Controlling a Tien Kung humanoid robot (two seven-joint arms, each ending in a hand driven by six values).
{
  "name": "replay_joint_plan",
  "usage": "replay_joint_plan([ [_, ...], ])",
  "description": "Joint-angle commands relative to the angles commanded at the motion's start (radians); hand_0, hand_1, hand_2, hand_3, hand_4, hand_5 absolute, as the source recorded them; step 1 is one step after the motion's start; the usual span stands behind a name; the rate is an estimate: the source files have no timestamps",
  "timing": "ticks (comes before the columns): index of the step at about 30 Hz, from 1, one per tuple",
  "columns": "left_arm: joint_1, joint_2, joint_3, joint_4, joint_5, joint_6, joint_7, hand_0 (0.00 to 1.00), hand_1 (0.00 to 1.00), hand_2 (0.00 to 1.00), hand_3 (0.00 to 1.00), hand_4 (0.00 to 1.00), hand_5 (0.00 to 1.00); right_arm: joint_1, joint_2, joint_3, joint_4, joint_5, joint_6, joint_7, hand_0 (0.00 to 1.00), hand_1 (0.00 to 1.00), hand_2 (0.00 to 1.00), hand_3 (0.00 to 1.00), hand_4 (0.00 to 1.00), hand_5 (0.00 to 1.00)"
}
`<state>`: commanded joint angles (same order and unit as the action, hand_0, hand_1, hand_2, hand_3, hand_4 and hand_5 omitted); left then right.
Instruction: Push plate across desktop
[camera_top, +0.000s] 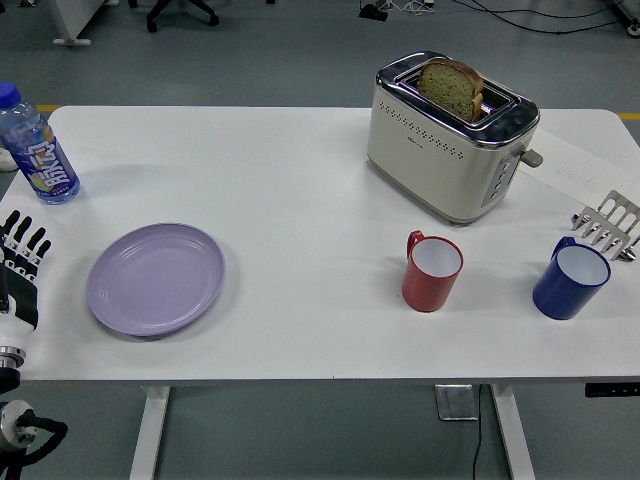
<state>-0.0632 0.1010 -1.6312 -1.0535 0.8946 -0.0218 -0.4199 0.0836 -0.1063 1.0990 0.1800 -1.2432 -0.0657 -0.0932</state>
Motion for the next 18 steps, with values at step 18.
replay_joint_plan([
  [18, 0.026, -0.026, 0.089, 0.003, -0.013, 0.003, -0.026, 0.905, 0.923, 0.961, 0.925, 0.509, 0.998, 0.001, -0.003, -0.002, 0.0, 0.001, 0.002, 0.003, 0.603, 0.546, 0.653, 0.612, 0.148, 0.343],
])
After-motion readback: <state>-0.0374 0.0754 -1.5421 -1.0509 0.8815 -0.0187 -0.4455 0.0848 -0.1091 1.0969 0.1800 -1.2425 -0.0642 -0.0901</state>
